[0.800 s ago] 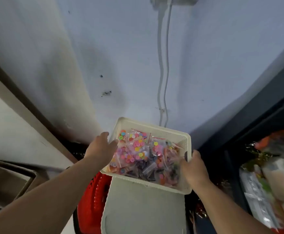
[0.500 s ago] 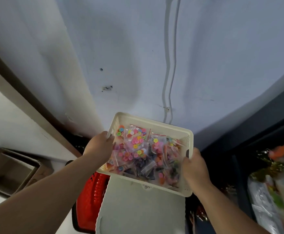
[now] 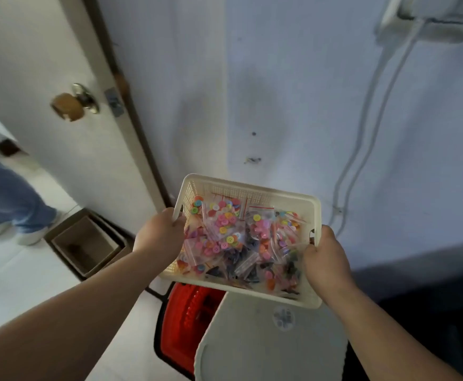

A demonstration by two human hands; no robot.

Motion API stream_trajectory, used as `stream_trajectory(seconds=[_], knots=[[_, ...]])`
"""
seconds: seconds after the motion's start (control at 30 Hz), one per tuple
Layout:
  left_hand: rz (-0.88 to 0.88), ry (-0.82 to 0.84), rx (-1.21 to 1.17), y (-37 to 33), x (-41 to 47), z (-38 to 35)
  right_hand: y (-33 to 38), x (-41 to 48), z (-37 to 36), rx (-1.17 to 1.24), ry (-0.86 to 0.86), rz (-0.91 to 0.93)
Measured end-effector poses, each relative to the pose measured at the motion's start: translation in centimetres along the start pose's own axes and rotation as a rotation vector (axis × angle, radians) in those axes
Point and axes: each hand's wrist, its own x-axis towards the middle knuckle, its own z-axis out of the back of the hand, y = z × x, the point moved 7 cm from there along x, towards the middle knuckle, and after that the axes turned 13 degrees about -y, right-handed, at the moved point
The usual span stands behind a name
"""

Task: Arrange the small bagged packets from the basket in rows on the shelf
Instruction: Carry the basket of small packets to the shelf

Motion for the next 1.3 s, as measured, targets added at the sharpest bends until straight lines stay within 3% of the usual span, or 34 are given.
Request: stream_trajectory(seconds=[0.27, 0.53, 0.83, 1.07, 1.3], knots=[[0.178, -0.12, -0.093, 8.5, -2.3, 9.1, 10.0, -4.0, -3.5, 0.033, 0.172, 0.254], [0.333, -0.317, -0.051, 19.3, -9.5, 19.9, 17.9, -15.7, -7.6, 0.107, 0.326, 0.482], [0.562, -0.498, -0.088, 35.8, -25.0, 30.4, 22.4, -36.1, -12.6, 0.048, 0.515, 0.684], [0.778, -0.64, -0.022, 48.6, -39.0, 38.7, 25.2, -55.3, -15.4, 0.153, 0.779, 0.759], [0.989, -0.788, 0.051, 57.9, -52.9, 47.0, 29.1, -72.3, -19.7, 0.078, 0.883, 1.02]])
